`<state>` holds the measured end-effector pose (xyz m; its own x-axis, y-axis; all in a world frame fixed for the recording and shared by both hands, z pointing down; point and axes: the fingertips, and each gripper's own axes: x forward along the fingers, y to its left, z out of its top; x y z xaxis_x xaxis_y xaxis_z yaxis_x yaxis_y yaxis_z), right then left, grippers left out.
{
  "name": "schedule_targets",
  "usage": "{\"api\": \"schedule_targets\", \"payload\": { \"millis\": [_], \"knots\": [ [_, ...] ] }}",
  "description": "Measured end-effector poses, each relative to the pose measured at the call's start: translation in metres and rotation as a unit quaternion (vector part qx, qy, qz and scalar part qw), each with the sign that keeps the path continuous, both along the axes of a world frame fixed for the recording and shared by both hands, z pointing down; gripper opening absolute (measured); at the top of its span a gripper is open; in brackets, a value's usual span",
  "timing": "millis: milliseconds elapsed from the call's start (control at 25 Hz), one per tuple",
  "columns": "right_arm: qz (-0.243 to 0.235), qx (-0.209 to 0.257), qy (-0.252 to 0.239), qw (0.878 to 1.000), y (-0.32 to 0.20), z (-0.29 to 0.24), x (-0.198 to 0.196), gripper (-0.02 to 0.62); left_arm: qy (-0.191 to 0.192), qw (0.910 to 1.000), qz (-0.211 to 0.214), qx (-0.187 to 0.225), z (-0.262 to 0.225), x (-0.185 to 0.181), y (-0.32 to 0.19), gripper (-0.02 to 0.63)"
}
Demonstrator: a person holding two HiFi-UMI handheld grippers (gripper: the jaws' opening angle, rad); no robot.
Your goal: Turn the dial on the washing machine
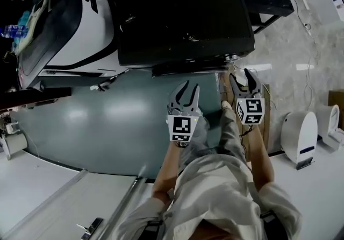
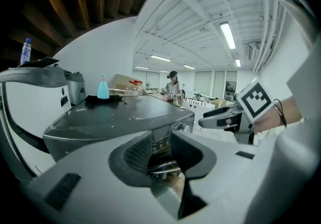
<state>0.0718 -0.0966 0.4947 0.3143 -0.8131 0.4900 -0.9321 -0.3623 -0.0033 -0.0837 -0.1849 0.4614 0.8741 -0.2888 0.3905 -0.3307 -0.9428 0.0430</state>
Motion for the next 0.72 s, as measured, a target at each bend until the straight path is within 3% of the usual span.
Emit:
{"api": "schedule_targets", "payload": {
  "millis": [720],
  "knots": [
    [0.051, -0.012, 0.017, 0.998, -0.032, 0.067, 0.038, 0.273, -0.010, 0.9976, 0.068, -0.010, 0.064, 0.049, 0.014, 0.121]
  ]
}}
